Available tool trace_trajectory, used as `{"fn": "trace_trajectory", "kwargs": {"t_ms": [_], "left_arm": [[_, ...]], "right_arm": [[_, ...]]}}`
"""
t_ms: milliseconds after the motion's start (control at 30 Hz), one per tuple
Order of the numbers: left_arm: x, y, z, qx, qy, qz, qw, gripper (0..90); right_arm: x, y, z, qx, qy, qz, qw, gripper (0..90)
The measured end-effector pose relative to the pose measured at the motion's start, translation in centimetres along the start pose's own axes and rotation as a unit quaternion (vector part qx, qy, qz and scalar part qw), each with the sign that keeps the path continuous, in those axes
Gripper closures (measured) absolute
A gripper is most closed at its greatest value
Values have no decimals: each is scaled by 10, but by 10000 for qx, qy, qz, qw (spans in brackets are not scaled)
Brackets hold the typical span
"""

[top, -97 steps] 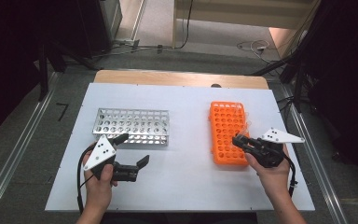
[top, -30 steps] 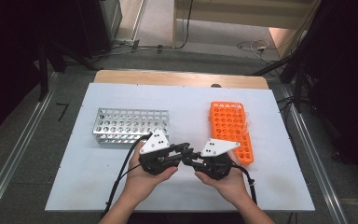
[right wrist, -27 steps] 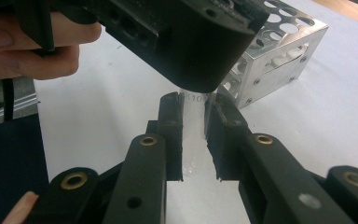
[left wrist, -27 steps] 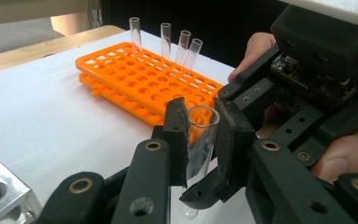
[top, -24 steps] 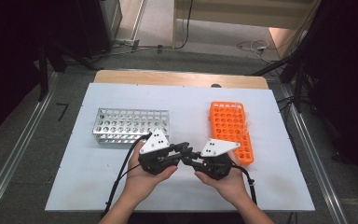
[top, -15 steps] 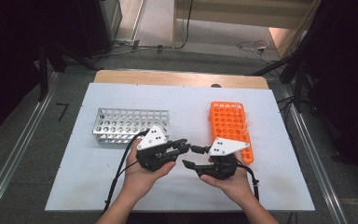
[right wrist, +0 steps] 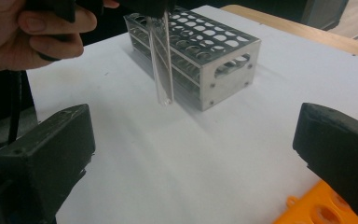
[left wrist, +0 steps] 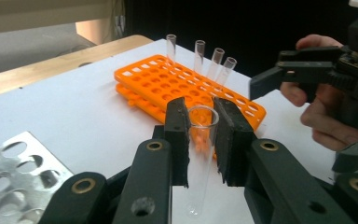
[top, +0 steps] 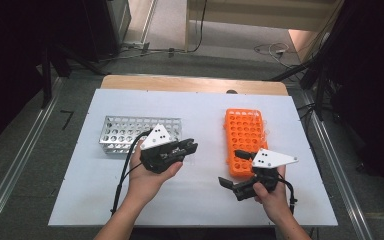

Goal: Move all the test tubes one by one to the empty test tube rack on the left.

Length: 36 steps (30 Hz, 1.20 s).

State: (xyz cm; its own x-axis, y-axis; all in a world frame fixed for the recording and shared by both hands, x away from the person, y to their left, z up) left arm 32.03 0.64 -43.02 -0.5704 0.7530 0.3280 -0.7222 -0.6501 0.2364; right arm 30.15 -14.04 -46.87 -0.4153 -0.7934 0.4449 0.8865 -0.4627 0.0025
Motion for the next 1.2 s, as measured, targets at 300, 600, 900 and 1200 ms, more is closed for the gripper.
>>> {"fn": "trace_trajectory", "kwargs": {"t_ms": [300, 600, 900, 1200], "left_arm": [[8, -24, 17, 81, 129, 229, 9996, 758], [8, -50, 30, 110, 209, 496, 9985, 758], [1, -76, 46, 104, 262, 757, 9967, 758], [-6, -99, 57, 135, 332, 992, 9944, 758]], "right_arm": [[25, 19, -18, -169, -7, -265, 9995, 0], [50, 35, -40, -285, -73, -479, 9984, 0], [71, 50, -53, -405, -45, -669, 9969, 0], [78, 63, -59, -539, 1, -779, 9955, 0]]}}
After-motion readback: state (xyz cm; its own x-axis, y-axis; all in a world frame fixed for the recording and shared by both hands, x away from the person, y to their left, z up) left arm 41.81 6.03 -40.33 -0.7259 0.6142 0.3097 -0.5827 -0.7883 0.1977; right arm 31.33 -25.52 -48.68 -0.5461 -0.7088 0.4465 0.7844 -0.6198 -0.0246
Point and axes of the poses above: each handheld gripper's, and its own axes: x roughly backward along the jaws, z roughly out of its top, y roughly to its right, the point moved 10 cm from there along -x, roughly forward along the jaws, and after that the axes turned 5 degrees about x, right-handed, at the moved point
